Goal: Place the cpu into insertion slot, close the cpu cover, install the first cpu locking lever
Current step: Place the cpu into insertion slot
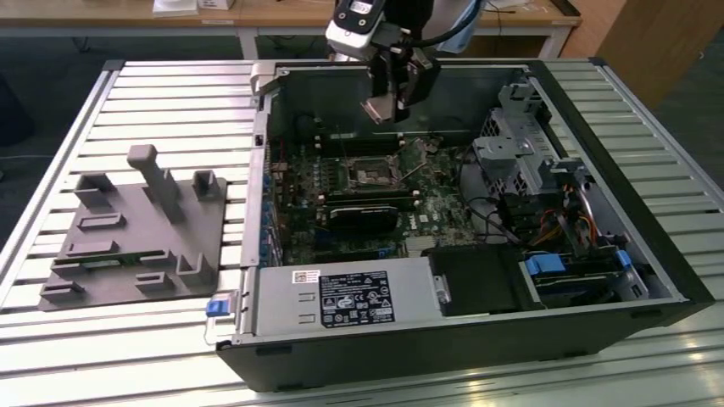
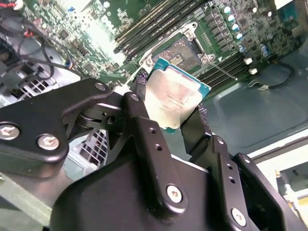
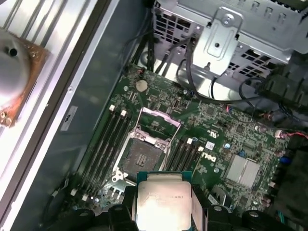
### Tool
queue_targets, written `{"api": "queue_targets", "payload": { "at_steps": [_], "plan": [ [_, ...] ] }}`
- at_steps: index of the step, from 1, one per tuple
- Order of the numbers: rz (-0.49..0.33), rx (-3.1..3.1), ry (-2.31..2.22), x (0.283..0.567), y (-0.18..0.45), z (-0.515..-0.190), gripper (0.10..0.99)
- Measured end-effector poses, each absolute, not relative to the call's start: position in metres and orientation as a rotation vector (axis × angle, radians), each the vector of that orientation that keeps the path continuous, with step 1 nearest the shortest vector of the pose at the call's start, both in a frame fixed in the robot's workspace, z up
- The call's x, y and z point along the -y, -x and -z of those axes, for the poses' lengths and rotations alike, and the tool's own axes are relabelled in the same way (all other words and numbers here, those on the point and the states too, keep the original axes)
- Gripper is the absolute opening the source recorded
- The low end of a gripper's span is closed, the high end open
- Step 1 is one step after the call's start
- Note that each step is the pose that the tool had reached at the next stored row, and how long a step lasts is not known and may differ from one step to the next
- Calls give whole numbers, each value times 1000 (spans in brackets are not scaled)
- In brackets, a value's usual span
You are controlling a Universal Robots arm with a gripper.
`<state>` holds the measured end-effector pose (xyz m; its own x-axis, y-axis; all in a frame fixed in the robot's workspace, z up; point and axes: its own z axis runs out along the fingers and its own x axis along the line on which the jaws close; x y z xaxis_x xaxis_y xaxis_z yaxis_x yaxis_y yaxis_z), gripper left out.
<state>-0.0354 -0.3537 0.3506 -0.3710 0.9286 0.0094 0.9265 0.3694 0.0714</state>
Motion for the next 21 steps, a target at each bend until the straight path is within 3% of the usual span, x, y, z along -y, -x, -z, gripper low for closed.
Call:
{"api": "queue_targets", "payload": {
  "at_steps": [21],
  "plan": [
    [-70,-2437,-1903,353,36,-339,541]
  ]
}}
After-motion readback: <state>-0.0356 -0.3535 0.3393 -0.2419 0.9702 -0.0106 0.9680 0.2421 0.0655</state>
